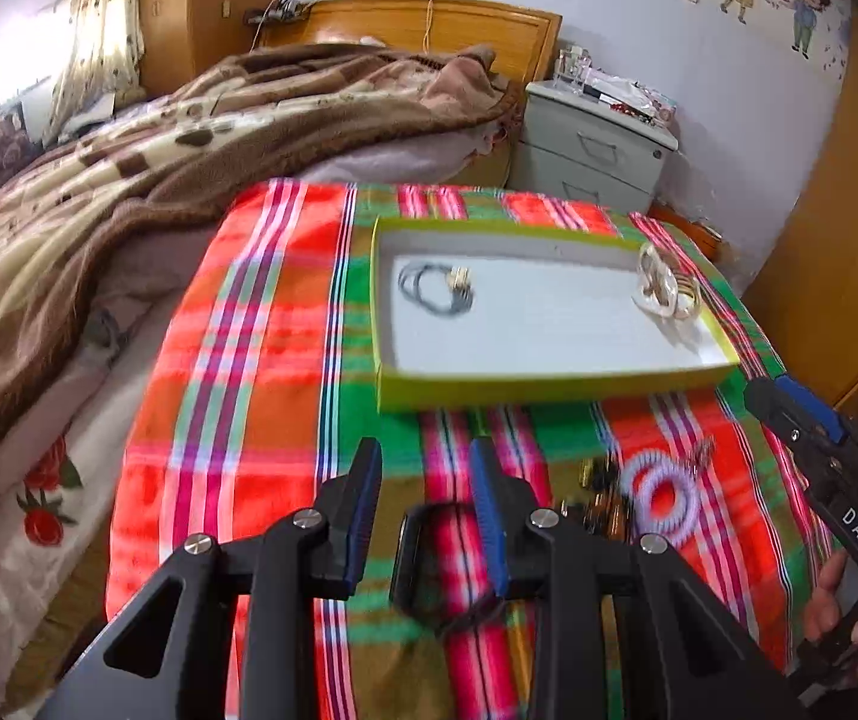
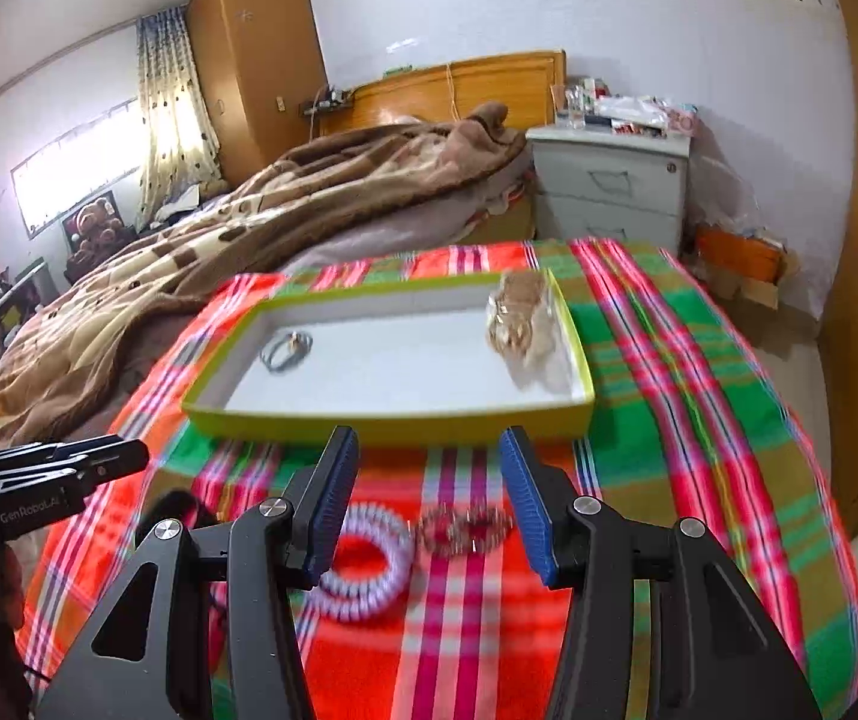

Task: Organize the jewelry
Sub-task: 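Withdraw both open tools from the box back toward the remaining jewelry, then grasp the purple coil hair tie with the right tool while the left tool grasps the black band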

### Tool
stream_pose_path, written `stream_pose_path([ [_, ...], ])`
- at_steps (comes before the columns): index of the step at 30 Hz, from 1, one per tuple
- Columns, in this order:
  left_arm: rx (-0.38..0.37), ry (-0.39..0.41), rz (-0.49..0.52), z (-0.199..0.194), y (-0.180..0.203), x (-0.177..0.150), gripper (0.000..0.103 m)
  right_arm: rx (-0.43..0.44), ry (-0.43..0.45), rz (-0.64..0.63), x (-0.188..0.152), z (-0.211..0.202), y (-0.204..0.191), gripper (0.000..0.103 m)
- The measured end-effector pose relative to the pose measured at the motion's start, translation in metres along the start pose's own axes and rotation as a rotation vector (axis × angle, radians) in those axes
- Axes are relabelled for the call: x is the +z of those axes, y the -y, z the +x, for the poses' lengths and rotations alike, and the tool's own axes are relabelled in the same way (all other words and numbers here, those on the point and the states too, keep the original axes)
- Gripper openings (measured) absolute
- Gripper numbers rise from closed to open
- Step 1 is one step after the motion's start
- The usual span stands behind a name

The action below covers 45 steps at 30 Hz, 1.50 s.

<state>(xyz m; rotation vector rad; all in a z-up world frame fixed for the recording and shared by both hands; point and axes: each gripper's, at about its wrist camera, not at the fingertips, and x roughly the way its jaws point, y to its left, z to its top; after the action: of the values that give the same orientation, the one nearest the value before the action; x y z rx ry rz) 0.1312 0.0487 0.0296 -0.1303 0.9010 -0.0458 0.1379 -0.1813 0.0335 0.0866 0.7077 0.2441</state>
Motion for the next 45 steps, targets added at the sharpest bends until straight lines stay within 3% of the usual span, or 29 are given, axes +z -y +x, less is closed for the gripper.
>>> stream_pose_path([
  [9, -0.069, -0.032, -0.046, -0.005, -0.018, -0.032, 0.032, -0.003, -0.089, 0.052, -0.028, 0.002, 0.007, 0.050],
  [13, -0.087, -0.055, -0.055, -0.004, -0.025, -0.043, 0.041, 0.021, -0.141, 0.065, -0.037, 0.009, 0.005, 0.050],
  [16, -0.105, -0.095, -0.061, 0.000, -0.032, -0.051, 0.041, 0.030, -0.147, 0.052, -0.038, 0.012, -0.001, 0.050],
  [24, -0.137, -0.104, -0.078, -0.004, -0.040, -0.061, 0.044, 0.040, -0.174, 0.052, -0.039, 0.024, -0.009, 0.049],
  [26, -0.149, -0.101, -0.089, -0.005, -0.041, -0.061, 0.044, 0.040, -0.181, 0.055, -0.038, 0.026, -0.008, 0.034],
  [30, -0.150, -0.104, -0.096, -0.004, -0.043, -0.061, 0.044, 0.045, -0.195, 0.075, -0.038, 0.029, -0.005, 0.027],
  [33, -0.149, -0.104, -0.104, -0.003, -0.044, -0.060, 0.044, 0.049, -0.191, 0.081, -0.038, 0.028, -0.004, 0.014],
  [45, -0.155, -0.113, -0.101, 0.002, -0.037, -0.050, 0.044, 0.076, -0.139, 0.125, -0.035, 0.018, 0.006, 0.011],
])
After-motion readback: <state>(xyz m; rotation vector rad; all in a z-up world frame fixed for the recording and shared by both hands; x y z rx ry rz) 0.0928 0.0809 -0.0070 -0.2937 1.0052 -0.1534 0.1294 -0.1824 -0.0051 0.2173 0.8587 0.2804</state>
